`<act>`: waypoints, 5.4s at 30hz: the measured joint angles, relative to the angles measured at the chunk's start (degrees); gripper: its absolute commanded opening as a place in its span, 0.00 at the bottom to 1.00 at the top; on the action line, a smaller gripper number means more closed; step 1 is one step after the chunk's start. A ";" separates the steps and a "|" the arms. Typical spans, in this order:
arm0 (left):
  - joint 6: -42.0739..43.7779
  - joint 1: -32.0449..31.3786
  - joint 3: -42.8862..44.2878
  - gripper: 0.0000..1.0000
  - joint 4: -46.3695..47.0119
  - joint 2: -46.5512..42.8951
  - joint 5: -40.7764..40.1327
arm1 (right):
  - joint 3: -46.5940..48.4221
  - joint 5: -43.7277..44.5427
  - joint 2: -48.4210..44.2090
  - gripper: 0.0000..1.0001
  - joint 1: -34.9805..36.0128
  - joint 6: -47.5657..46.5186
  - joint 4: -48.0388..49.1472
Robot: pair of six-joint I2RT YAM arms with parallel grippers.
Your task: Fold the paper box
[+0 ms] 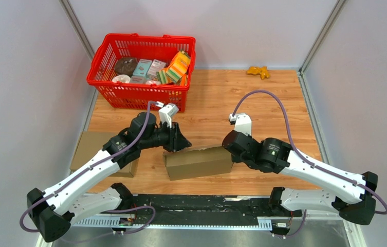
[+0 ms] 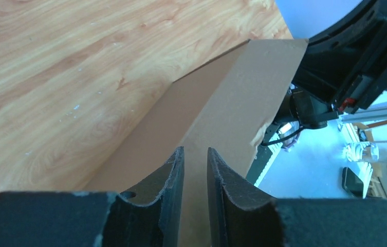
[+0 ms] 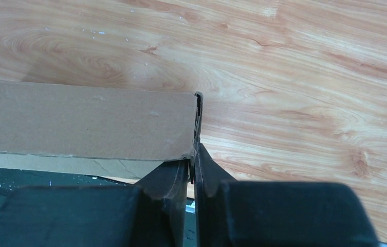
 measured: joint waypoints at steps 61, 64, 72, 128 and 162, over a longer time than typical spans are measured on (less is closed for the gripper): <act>-3.65 -7.19 5.55 0.10 9.29 10.71 4.35 | -19.32 -42.12 -12.66 0.00 -5.42 0.28 23.78; -3.85 -8.52 5.46 0.09 10.80 10.71 3.28 | -21.46 -38.45 -14.23 0.00 -4.76 2.78 26.40; -6.08 -12.09 -1.29 0.07 19.19 10.40 0.63 | -30.38 -29.18 -18.36 0.00 -3.89 10.40 41.68; -22.47 -10.93 -19.82 0.03 -18.12 -43.87 -14.10 | -27.39 -79.28 -12.13 0.00 -38.01 -2.91 45.97; -30.51 -10.45 -8.31 0.75 -37.00 -28.74 -17.44 | -7.15 -72.43 1.57 0.57 -38.99 -22.03 15.98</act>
